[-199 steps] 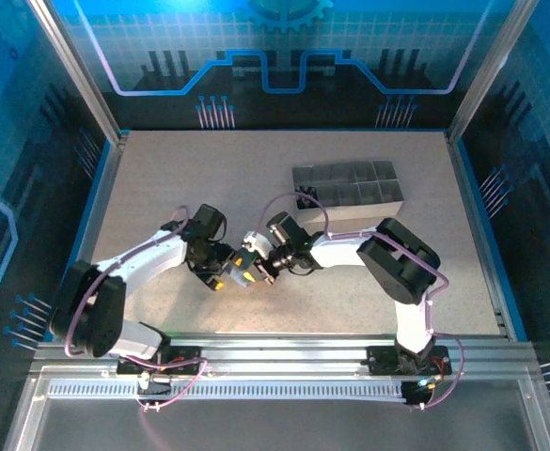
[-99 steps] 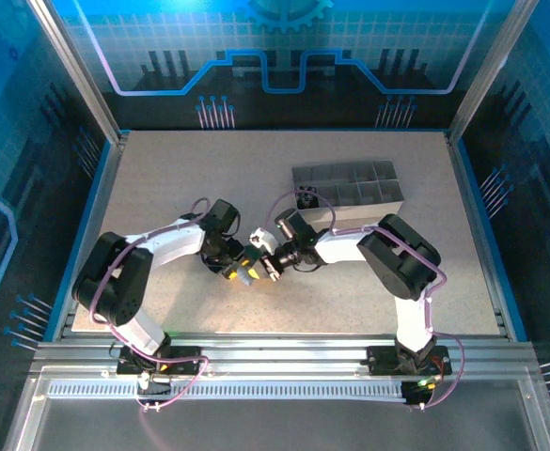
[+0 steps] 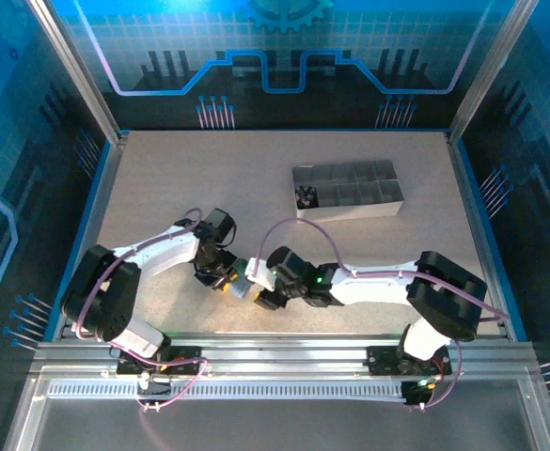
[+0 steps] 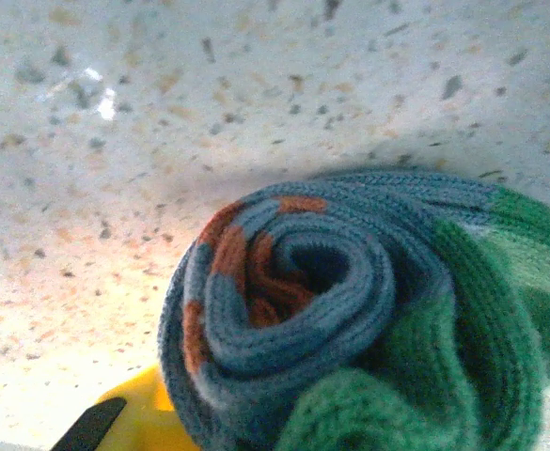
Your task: Roll the socks
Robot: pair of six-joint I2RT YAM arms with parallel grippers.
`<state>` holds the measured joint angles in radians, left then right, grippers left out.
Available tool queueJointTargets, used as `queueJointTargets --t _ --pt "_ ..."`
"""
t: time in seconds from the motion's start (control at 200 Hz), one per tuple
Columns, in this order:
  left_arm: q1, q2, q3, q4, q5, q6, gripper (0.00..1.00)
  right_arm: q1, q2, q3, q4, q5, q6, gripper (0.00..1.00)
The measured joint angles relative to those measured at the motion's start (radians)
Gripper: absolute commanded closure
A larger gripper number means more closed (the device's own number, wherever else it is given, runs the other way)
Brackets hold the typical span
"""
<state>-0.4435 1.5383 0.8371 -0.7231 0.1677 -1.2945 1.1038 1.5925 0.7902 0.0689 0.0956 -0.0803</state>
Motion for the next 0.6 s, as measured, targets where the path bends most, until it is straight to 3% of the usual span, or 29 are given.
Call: queueJointTargets --t 0.135,0.355,0.6 --pt "-0.008 0.071 0.074 -0.069 -0.006 -0.018 1.00 0.076 0.038 0.041 0.000 0.093 -0.015 0.42" --pt "-0.008 0.167 0.170 -0.163 -0.002 -0.016 1.00 0.096 0.129 0.147 -0.001 0.164 -0.033 0.43" --pt "-0.008 0.200 0.204 -0.193 0.010 -0.013 1.00 0.093 0.266 0.236 -0.024 0.208 -0.027 0.56"
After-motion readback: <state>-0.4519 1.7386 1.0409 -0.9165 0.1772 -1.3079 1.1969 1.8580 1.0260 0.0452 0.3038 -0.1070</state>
